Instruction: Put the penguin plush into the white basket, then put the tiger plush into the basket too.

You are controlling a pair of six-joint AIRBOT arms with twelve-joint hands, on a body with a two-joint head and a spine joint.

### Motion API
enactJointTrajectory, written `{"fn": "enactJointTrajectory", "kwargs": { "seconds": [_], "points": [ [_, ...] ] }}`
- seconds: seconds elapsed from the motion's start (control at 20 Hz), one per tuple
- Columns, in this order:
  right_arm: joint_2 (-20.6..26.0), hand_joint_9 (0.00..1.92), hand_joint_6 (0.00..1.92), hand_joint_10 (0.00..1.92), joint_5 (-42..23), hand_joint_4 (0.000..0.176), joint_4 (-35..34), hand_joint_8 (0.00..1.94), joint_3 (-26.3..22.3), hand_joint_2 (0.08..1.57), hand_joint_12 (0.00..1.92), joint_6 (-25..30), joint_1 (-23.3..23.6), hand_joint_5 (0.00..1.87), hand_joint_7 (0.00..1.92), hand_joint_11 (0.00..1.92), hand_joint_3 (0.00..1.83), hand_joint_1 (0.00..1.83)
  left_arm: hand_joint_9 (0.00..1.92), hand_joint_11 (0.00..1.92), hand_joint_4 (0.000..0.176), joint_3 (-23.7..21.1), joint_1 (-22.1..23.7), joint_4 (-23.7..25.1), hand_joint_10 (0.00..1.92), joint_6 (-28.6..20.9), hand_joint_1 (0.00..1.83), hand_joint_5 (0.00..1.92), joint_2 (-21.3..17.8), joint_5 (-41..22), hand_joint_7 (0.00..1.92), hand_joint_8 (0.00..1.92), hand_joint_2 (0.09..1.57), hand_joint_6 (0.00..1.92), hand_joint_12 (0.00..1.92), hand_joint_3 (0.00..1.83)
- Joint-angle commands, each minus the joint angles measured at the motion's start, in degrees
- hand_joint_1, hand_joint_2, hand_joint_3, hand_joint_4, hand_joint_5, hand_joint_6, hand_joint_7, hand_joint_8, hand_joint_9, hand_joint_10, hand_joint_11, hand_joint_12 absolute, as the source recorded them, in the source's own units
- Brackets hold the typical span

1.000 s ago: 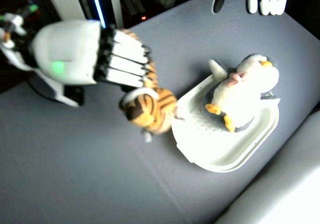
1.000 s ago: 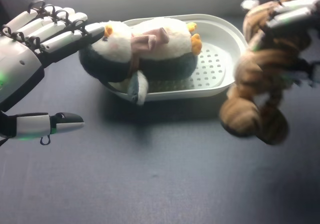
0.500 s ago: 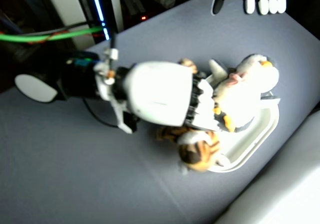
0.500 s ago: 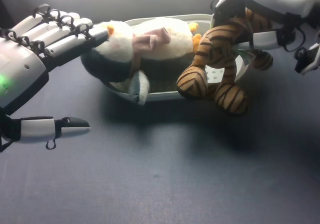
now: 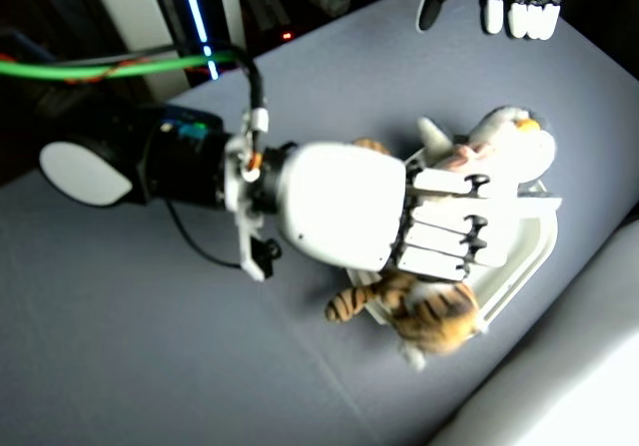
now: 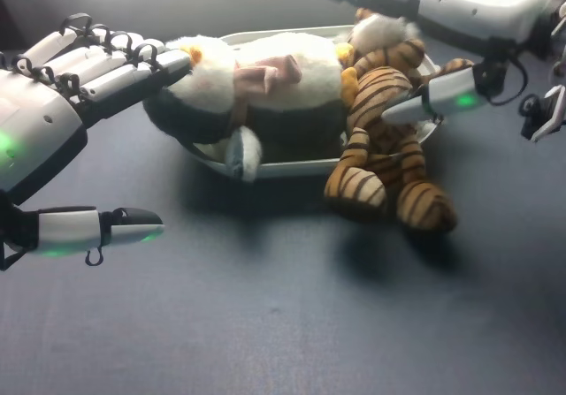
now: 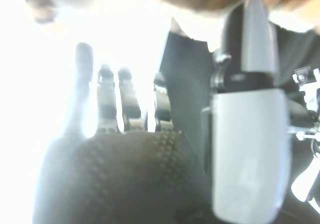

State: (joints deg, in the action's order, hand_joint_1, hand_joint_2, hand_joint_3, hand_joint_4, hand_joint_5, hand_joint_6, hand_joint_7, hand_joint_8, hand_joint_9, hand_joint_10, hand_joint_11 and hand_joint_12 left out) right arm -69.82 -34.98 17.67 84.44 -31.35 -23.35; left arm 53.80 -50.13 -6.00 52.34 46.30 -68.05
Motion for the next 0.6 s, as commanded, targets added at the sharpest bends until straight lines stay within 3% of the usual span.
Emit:
{"fn": "enactJointTrajectory", "kwargs": {
  "seconds": [0.0, 0.05, 0.1, 0.25, 0.35, 0.45, 0.5, 0.55],
  "points": [
    [1.79, 0.0, 0.0, 0.0, -9.33, 0.176, -2.54, 0.0, -0.46, 0.99, 0.0, 0.64, -0.58, 0.0, 0.0, 0.0, 0.02, 0.75, 0.2, 0.0, 0.041, -0.06, -0.17, -1.16, 0.0, -0.27, 0.86, 0.24, 0.07, -8.48, 0.24, 0.0, 0.93, 0.0, 0.51, 0.0],
    [3.5, 0.0, 0.0, 0.0, -13.18, 0.176, -4.31, 0.0, -1.98, 0.99, 0.0, 1.05, -2.69, 0.0, 0.0, 0.0, 0.02, 0.78, 0.19, 0.0, 0.052, -0.17, -1.24, -2.21, 0.0, -0.5, 0.89, 0.24, -0.01, -10.03, 0.23, 0.0, 0.93, 0.0, 0.51, 0.0],
    [5.39, 0.0, 0.0, 0.0, -16.64, 0.176, -5.96, 0.0, -3.77, 1.0, 0.0, 1.11, -4.95, 0.0, 0.0, 0.0, 0.02, 0.82, 0.17, 0.0, 0.048, -0.25, -2.38, -3.18, 0.0, -0.98, 0.88, 0.23, -0.13, -11.48, 0.21, 0.0, 0.94, 0.0, 0.53, 0.0],
    [10.54, 0.0, 0.0, 0.0, -28.38, 0.176, -10.49, 0.0, -8.65, 1.02, 0.0, 2.24, -12.13, 0.0, 0.0, 0.0, 0.01, 0.78, 0.14, 0.0, 0.057, -0.79, -5.65, -5.66, 0.0, -2.35, 0.8, 0.2, -0.73, -16.26, 0.18, 0.0, 0.95, 0.0, 0.35, 0.0],
    [12.76, 0.0, 0.0, 0.0, -36.29, 0.176, -12.9, 0.0, -10.93, 1.06, 0.0, 4.55, -17.38, 0.0, 0.0, 0.0, 0.02, 0.81, 0.08, 0.0, 0.087, -1.19, -7.72, -6.73, 0.0, -3.57, 0.82, 0.16, -0.78, -19.47, 0.12, 0.0, 0.96, 0.0, 0.17, 0.0],
    [14.93, 0.0, 0.0, 0.0, -42.16, 0.176, -15.26, 0.0, -13.05, 1.01, 0.0, 6.08, -21.77, 0.0, 0.0, 0.0, 0.0, 0.78, 0.06, 0.0, 0.136, -1.34, -9.96, -8.46, 0.0, -5.62, 0.88, 0.14, -0.47, -23.19, 0.09, 0.01, 0.93, 0.0, 0.04, 0.0],
    [15.62, 0.0, 0.0, 0.0, -44.07, 0.176, -16.12, 0.0, -13.66, 1.01, 0.0, 6.79, -23.45, 0.0, 0.0, 0.0, 0.0, 0.75, 0.07, 0.01, 0.139, -1.34, -11.24, -9.63, 0.01, -6.72, 0.89, 0.12, -0.29, -25.09, 0.09, 0.0, 0.93, 0.0, 0.04, 0.0],
    [15.96, 0.0, 0.0, 0.0, -46.34, 0.176, -16.93, 0.0, -14.05, 0.99, 0.0, 7.85, -25.21, 0.0, 0.0, 0.0, 0.0, 0.72, 0.08, 0.01, 0.111, -1.39, -12.43, -10.5, 0.01, -7.61, 0.87, 0.09, -0.22, -26.53, 0.08, 0.0, 0.95, 0.0, 0.04, 0.0]
  ]
}}
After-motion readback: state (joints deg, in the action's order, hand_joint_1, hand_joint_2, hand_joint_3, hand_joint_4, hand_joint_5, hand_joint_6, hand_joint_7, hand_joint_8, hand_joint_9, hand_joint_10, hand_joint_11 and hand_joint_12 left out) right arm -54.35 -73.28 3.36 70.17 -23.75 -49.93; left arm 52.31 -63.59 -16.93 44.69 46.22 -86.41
